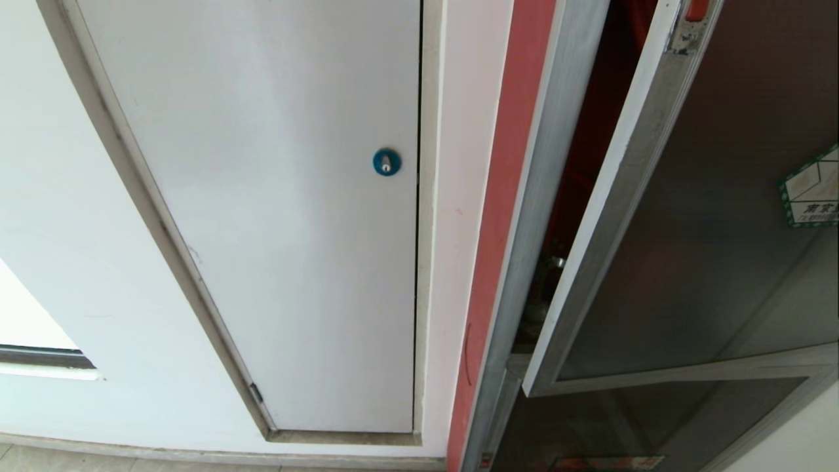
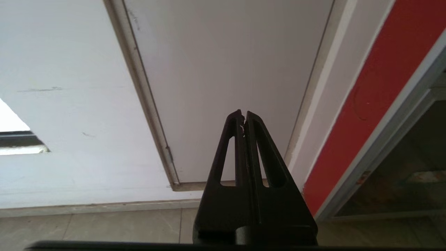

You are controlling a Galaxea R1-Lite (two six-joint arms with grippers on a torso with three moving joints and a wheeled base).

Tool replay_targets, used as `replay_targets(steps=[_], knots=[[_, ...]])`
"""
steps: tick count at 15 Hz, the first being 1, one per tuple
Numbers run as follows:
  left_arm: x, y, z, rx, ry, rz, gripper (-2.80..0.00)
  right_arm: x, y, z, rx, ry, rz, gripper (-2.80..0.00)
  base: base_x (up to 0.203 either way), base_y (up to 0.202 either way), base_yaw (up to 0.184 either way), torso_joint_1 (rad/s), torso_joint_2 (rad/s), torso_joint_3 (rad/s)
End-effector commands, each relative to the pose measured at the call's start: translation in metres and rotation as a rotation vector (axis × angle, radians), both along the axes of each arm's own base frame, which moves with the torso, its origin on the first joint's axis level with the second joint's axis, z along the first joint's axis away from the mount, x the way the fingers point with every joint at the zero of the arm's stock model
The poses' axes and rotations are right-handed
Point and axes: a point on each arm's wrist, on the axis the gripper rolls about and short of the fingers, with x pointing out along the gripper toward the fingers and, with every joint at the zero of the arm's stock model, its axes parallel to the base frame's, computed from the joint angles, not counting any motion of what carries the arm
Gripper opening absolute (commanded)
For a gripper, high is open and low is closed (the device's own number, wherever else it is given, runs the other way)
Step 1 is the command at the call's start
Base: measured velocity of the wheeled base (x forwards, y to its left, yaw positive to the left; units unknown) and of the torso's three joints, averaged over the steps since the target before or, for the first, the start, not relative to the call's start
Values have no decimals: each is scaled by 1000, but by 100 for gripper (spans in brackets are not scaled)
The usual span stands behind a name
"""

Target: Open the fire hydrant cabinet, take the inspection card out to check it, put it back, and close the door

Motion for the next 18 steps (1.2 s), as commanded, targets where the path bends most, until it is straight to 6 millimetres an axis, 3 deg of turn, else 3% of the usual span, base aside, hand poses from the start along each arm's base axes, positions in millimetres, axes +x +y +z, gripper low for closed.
replay_targets(steps=[1,4,8,14,18], knots=[[20,-1,27,-5,108,-67,-280,0,0,0,0,1,0,-280,0,0,0,0,0,0],[55,-5,70,-27,198,-252,-280,0,0,0,0,1,-1,-280,0,0,0,0,0,0],[118,-19,115,-79,307,-516,-280,0,0,0,0,1,0,-280,0,0,0,0,0,0],[221,-96,136,-120,394,-831,-280,0,0,0,0,1,-1,-280,0,0,0,0,0,0],[274,-159,139,-118,372,-980,-280,0,0,0,0,1,0,-280,0,0,0,0,0,0]])
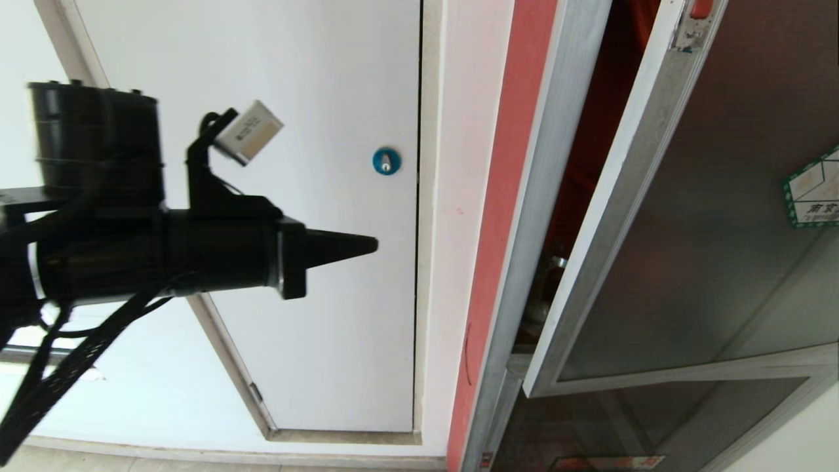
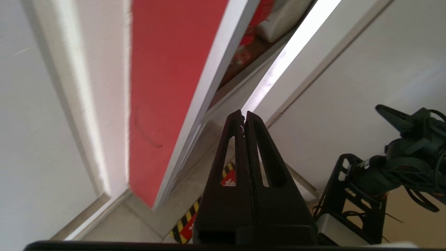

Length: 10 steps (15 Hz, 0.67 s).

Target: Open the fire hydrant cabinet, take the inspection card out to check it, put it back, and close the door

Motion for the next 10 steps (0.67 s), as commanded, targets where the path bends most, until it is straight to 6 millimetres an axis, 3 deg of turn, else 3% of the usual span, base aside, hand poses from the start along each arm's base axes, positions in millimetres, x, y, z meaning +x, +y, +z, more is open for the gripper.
replay_targets(steps=[1,4,10], knots=[[38,-39,-24,30,65,-67,-280,0,0,0,0,2,0,-280,0,0,0,0,0,0],[59,-74,-32,21,53,-130,-280,0,0,0,0,2,-1,-280,0,0,0,0,0,0],[73,-121,-49,32,59,-211,-280,0,0,0,0,2,0,-280,0,0,0,0,0,0]])
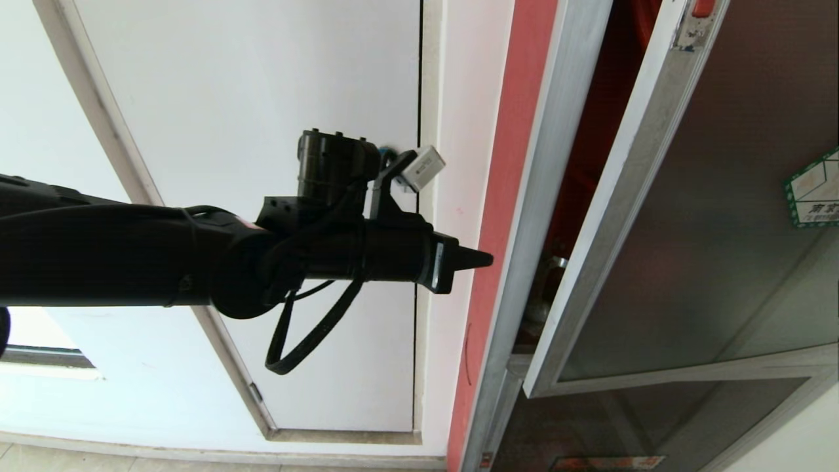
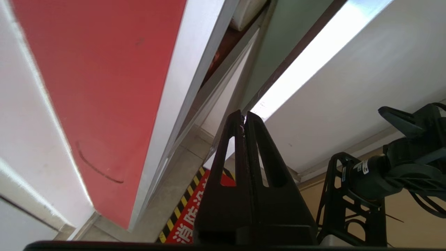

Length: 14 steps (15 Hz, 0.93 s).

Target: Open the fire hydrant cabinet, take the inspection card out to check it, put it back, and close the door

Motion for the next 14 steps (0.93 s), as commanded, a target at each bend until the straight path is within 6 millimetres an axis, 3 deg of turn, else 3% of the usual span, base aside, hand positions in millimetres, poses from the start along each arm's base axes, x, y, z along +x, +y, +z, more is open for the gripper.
replay_targets(steps=[1,4,8,14], knots=[[8,-19,-16,17,22,-26,-280,0,0,0,0,2,0,-280,0,0,0,0,0,0],[14,-34,-24,20,23,-43,-280,0,0,0,0,2,0,-280,0,0,0,0,0,0],[8,-54,-30,27,13,-84,-280,0,0,0,0,2,0,-280,0,0,0,0,0,0],[27,-70,-45,29,12,-77,-280,0,0,0,0,2,0,-280,0,0,0,0,0,0]])
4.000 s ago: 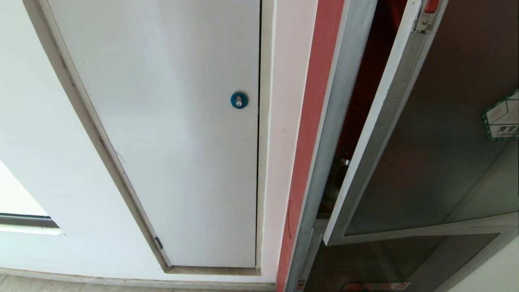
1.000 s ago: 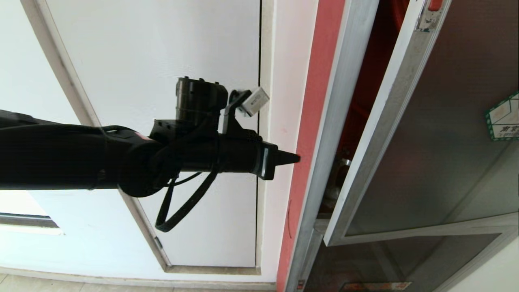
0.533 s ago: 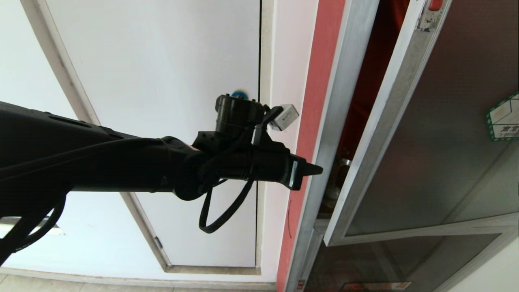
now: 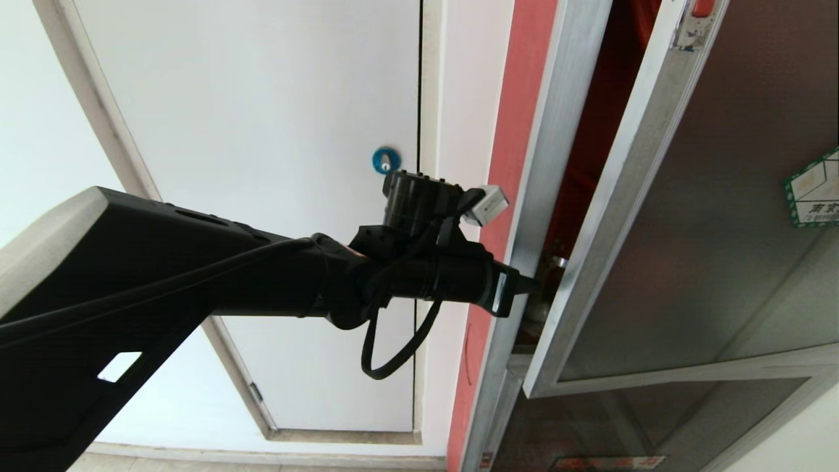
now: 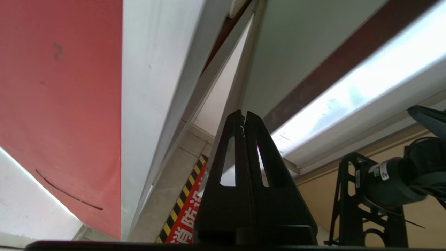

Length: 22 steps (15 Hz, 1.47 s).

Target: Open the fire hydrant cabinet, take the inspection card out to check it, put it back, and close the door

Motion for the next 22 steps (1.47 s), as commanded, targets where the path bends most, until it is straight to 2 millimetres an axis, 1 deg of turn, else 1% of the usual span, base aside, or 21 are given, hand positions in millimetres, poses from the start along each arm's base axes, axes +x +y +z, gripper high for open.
replay_targets(steps=[1,4,6,9,11,14,17,19,22], knots=[[6,-6,-8,4,7,-3,-280,0,0,0,0,2,0,-280,0,0,0,0,0,0],[7,-10,-10,3,3,-11,-280,0,0,0,0,2,0,-280,0,0,0,0,0,0],[0,-16,-8,0,0,-28,-280,0,0,0,0,0,0,-280,0,0,0,0,0,0],[-16,-25,-1,-8,-7,-67,-280,0,0,0,0,2,0,-280,0,0,0,0,0,0],[-28,-28,2,-6,-8,-81,-280,0,0,0,0,2,0,-280,0,0,0,0,0,0],[-51,-29,4,8,3,-122,-280,0,0,0,0,2,0,-280,0,0,0,0,0,0],[-78,-33,7,19,11,-180,-280,0,0,0,0,2,0,-280,0,0,0,0,0,0],[-100,-38,9,23,13,-229,-280,0,0,0,0,2,0,-280,0,0,0,0,0,0],[-125,-47,12,21,9,-293,-280,0,0,0,0,2,0,-280,0,0,0,0,0,0]])
